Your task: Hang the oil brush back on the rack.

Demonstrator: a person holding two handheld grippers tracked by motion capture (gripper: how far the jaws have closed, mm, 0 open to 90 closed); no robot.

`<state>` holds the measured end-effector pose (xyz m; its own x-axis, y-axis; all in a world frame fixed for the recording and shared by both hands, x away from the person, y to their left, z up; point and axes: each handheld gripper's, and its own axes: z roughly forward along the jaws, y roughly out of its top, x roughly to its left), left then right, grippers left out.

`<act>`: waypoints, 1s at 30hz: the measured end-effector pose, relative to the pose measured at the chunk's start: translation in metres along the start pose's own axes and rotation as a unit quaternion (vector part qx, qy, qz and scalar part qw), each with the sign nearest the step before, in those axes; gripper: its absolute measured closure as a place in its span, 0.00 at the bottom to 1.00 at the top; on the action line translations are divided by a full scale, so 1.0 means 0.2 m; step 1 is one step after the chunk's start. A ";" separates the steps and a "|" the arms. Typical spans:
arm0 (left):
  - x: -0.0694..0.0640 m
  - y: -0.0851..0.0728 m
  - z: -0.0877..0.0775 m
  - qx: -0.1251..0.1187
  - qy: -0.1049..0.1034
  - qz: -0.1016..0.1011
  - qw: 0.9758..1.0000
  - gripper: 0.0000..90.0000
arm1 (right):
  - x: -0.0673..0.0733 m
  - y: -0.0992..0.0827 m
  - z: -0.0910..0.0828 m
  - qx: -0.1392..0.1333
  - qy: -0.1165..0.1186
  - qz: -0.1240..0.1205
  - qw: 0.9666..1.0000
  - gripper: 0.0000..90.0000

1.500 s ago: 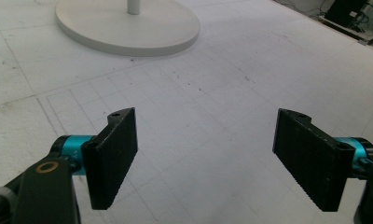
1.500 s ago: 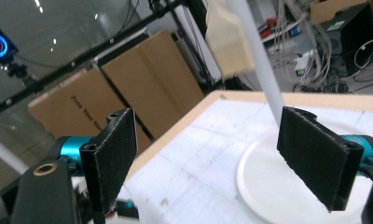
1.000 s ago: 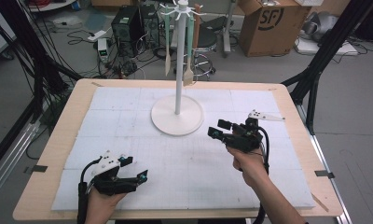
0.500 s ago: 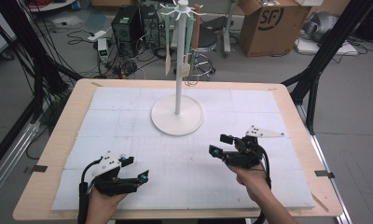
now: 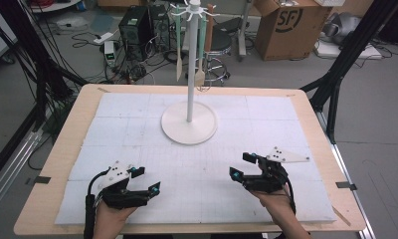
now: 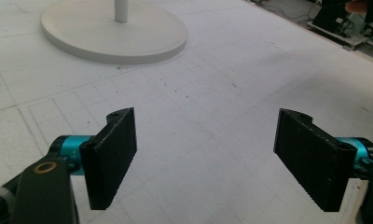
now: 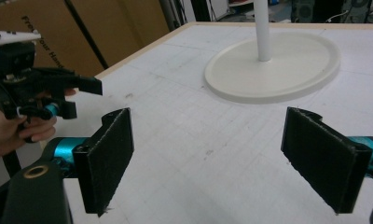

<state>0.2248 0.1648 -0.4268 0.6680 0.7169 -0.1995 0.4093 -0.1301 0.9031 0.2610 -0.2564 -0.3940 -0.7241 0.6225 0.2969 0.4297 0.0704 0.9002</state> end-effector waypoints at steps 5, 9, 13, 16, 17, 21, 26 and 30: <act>0.00 0.00 0.00 -0.013 -0.005 0.002 1.000 0.24 | 0.00 -0.07 -0.04 -0.005 -0.003 -0.002 1.000 0.18; 0.00 0.01 0.01 -0.019 -0.009 0.007 1.000 0.24 | -0.02 -0.13 -0.07 -0.009 -0.010 0.001 1.000 0.18; -0.01 0.01 0.02 -0.032 -0.013 0.014 0.999 0.24 | -0.03 -0.13 -0.10 -0.014 -0.014 0.008 1.000 0.18; -0.01 0.02 0.02 -0.038 -0.017 0.017 0.999 0.24 | -0.04 -0.14 -0.11 -0.013 -0.016 0.008 1.000 0.18; -0.01 0.02 0.02 -0.039 -0.021 0.014 0.999 0.24 | -0.04 -0.14 -0.11 -0.008 -0.020 0.005 1.000 0.18; -0.01 0.02 0.03 -0.040 -0.020 0.015 0.999 0.24 | -0.06 -0.16 -0.12 0.005 -0.035 0.006 0.999 0.18; -0.01 0.01 0.06 -0.035 -0.024 0.015 0.999 0.24 | -0.08 -0.18 -0.14 0.005 -0.047 0.012 0.999 0.18; -0.01 0.02 0.06 -0.040 -0.026 0.014 0.999 0.24 | -0.08 -0.19 -0.16 0.004 -0.052 0.014 0.999 0.18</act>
<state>0.2325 0.1550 -0.4280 0.7112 0.6763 -0.1915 0.3402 -0.0927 0.9358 0.2405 -0.2939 -0.4224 -0.6524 0.7013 0.2872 0.4534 0.0576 0.8894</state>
